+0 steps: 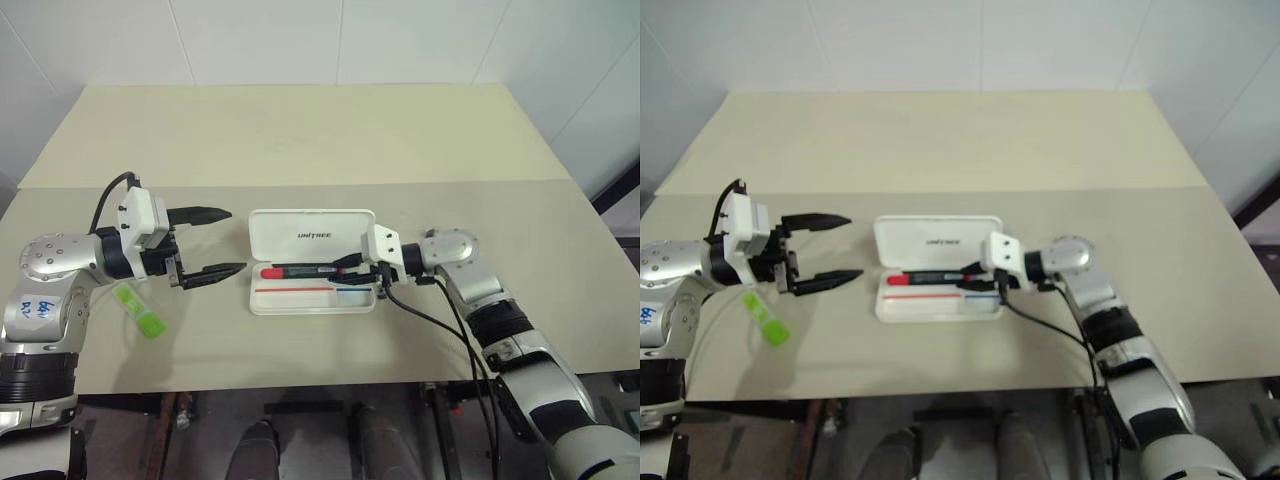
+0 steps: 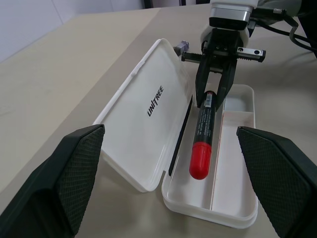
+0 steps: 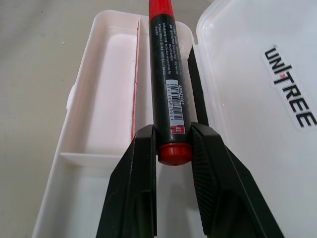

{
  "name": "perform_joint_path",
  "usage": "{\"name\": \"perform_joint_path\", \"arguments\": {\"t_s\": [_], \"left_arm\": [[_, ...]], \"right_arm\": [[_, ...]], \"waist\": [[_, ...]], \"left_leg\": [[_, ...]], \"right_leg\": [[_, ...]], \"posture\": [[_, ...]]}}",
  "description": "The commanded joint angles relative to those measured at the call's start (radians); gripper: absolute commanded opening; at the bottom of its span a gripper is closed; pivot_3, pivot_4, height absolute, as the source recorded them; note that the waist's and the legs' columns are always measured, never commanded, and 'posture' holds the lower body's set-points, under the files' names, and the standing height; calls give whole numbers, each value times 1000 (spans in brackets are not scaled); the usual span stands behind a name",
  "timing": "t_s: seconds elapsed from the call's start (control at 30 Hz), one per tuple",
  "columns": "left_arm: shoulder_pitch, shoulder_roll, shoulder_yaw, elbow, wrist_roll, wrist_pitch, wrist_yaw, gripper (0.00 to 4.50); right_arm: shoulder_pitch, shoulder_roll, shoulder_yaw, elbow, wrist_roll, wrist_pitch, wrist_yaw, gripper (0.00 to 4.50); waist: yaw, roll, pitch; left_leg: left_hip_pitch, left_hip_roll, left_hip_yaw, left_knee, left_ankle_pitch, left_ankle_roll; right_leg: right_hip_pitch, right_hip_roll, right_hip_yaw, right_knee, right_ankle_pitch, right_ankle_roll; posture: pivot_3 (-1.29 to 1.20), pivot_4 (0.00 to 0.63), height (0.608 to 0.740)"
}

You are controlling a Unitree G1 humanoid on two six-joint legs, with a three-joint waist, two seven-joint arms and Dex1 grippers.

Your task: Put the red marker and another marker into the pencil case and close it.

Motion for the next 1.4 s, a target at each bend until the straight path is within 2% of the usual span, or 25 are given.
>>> {"name": "perform_joint_path", "arguments": {"t_s": [0.03, 0.17, 0.3, 0.47, 0.57, 0.63, 0.77, 0.87, 1.03, 1.1, 1.2, 1.27, 1.4], "left_arm": [[-2, 1, 14, -43, -15, -2, 10, 4500], [-2, -4, 11, -51, -17, 2, 16, 4500], [-2, -7, 8, -55, -16, 3, 17, 4500], [4, -10, 9, -64, -18, 7, 21, 4500], [8, -11, 11, -69, -20, 9, 23, 4500], [17, -14, 12, -76, -21, 10, 28, 4500], [46, -20, 23, -105, -30, 25, 51, 4500], [70, -21, 35, -129, -36, 35, 74, 4500], [173, -96, 119, -241, -23, 74, 287, 4500], [242, -178, 164, -323, 30, 89, 466, 4500], [310, -368, 256, -458, 107, 130, 808, 4500], [334, -438, 285, -516, 109, 173, 913, 4500], [435, -568, 270, -647, 228, 279, 1148, 4500]], "right_arm": [[-18, 2, -13, 1, 5, -29, 8, 1653], [-16, 10, -25, -5, 10, -77, -4, 3136], [-7, 13, -42, -71, 52, -39, 7, 3136], [42, -14, -63, -260, 134, 96, 16, 3136], [72, -24, -99, -392, 209, 219, -10, 3656], [100, -42, -140, -508, 274, 318, -50, 4322], [177, -101, -213, -695, 373, 468, -109, 4419], [217, -138, -244, -764, 401, 521, -140, 4419], [279, -221, -310, -795, 413, 538, -163, 4419], [281, -237, -328, -761, 405, 520, -166, 4419], [272, -236, -329, -724, 401, 496, -162, 4419], [266, -232, -324, -713, 399, 489, -161, 4419], [245, -209, -299, -676, 389, 466, -153, 4419]], "waist": [[0, 0, 0], [-1, 0, 0], [-3, 0, 0], [-3, 0, 0], [0, 0, 0], [2, 0, 0], [7, 0, 0], [7, 0, 0], [5, 0, 0], [4, 0, 0], [8, -1, 0], [10, -2, -1], [9, -2, -1]], "left_leg": [[0, 0, 0, 0, 0, 0], [0, 0, 0, 0, 0, 0], [0, 0, 0, 0, 0, 0], [0, 0, 0, -1, 0, 0], [0, 0, -1, -1, 0, 0], [0, 0, -1, -1, 0, 0], [0, 0, -1, -1, 0, 0], [0, 0, -1, -1, 0, 0], [0, 0, 0, -1, 0, 0], [0, 0, 0, -1, 0, 0], [0, 0, 0, -1, 0, 0], [0, 0, -1, 0, 0, 0], [0, 0, 0, 4, 0, 0]], "right_leg": [[0, 0, 0, 0, 0, 0], [0, 0, 0, 0, 0, 0], [0, 0, 0, 0, 0, 0], [0, 0, 0, 0, 0, 0], [0, 0, 0, 0, 0, 0], [0, 0, 0, 0, 0, 0], [0, 0, 0, 0, 0, 0], [0, 0, 0, -1, -1, -1], [0, 0, 0, -2, -2, -3], [0, 0, 0, -2, -1, -3], [0, 0, 0, -2, 0, 0], [1, 0, 0, -2, 0, 1], [3, 0, 1, -4, 0, -1]], "posture": [[0, 150, 740], [0, 150, 740], [0, 150, 740], [0, 150, 740], [0, 150, 740], [0, 150, 740], [0, 150, 740], [0, 150, 740], [0, 150, 740], [0, 150, 740], [0, 150, 740], [0, 150, 740], [0, 150, 740]]}}
